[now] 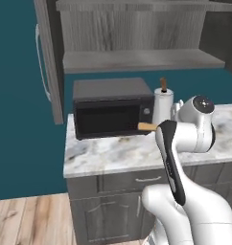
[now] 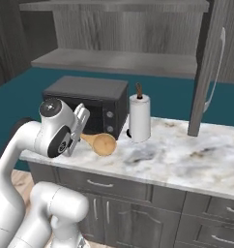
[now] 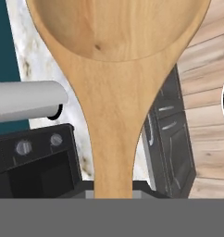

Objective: Organize the utensils by type. Pick up the wooden spoons from the counter and place them in the open cabinet. Then pick up the metallic utensils from the counter and place them in the open drawer.

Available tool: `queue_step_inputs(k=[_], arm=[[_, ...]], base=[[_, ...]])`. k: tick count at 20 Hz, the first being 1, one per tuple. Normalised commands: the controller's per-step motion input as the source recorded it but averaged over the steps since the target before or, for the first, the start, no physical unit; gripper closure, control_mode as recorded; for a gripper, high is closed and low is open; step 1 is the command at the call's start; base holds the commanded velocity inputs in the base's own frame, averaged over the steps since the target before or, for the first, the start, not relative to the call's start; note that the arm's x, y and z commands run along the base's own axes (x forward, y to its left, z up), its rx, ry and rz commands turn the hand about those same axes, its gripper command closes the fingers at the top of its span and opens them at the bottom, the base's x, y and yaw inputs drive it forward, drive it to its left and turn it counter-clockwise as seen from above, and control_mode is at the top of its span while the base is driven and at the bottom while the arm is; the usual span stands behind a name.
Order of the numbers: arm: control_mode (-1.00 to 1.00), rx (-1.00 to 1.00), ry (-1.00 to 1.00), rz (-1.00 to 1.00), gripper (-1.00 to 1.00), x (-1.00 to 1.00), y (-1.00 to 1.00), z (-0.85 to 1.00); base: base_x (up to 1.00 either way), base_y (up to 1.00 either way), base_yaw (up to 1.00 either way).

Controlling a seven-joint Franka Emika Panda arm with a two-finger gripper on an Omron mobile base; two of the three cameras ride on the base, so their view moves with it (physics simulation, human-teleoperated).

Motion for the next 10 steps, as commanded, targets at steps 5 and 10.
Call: queue_step_inputs(k=[5,10], arm=[[1.0,0.0,0.0,0.0,1.0,0.0,0.0,0.0],[1.0,0.0,0.0,0.0,1.0,0.0,0.0,0.0]], base=[[0.28,0.27,0.05],[0.36,0.25,0.13]])
